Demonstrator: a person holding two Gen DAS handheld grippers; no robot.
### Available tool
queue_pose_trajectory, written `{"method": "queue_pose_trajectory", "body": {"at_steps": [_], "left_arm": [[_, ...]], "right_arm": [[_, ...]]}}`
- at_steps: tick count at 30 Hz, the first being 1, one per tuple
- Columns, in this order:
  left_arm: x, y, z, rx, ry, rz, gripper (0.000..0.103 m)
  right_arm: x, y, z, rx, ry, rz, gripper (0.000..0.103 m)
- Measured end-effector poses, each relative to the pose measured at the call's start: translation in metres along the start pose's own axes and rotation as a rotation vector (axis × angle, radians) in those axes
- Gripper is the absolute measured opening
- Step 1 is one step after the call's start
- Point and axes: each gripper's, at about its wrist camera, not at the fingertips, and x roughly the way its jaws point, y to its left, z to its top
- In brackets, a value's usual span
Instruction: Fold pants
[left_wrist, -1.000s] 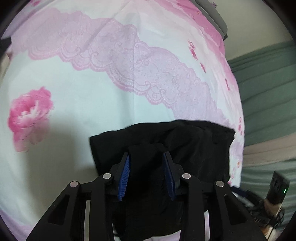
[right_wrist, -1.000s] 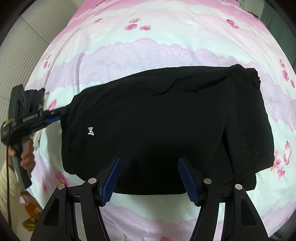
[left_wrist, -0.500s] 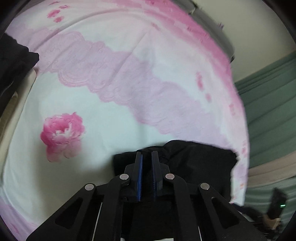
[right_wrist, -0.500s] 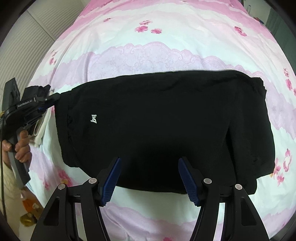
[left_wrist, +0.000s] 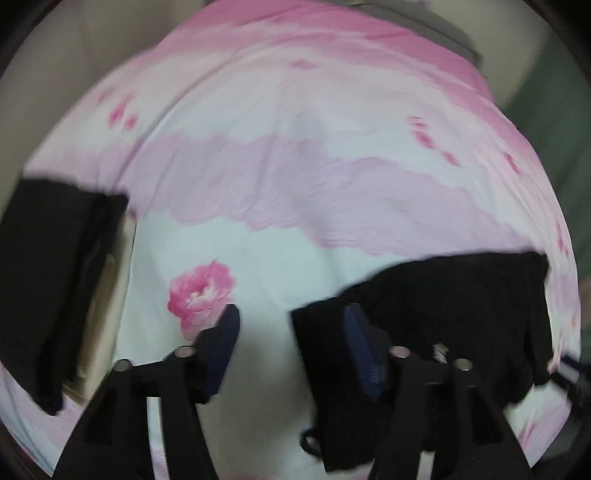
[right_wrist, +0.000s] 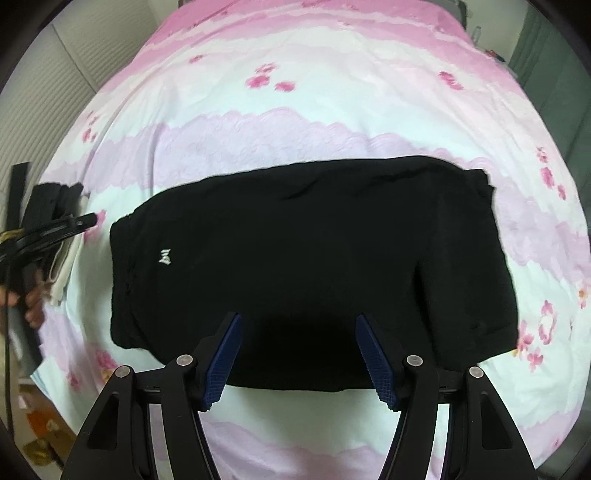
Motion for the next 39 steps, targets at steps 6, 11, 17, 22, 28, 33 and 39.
{"method": "queue_pose_trajectory", "body": {"at_steps": [6,11,17,22,28,33,39], "left_arm": [[-0.029,-0.084,-0.029,0.140,0.032,-0.118,0.065],[-0.021,-0.166,-0.062,0.213,0.106,-0.172,0.065],[-0.009,-0.251,-0.089,0.300,0.204,-0.193,0.065],[-0.009,-0.283,-0.099,0.336,0.223,-0.172,0.065],[-0.016,-0.290,-0.106,0.331,0.223,-0.133,0.065],[-0.028,-0.290,-0.106,0.319,0.210,-0.099,0.065],[-0.041,-0.303,-0.111,0.340,0.176,-0.080,0.065]], "right_arm": [[-0.020,-0.075,-0.024,0.108,-0.035,-0.018,0.065],[-0.024,-0.144,-0.050,0.253,-0.007,-0.036,0.065],[-0.010,-0.187,-0.073,0.345,0.019,0.033,0.065],[0.023,-0.192,-0.079,0.347,0.067,0.118,0.065],[0.036,-0.186,-0.079,0.304,0.035,0.182,0.053],[0.050,-0.184,-0.073,0.271,0.074,0.234,0.022],[0.027,-0.217,-0.064,0.245,-0.012,0.143,0.008]]}}
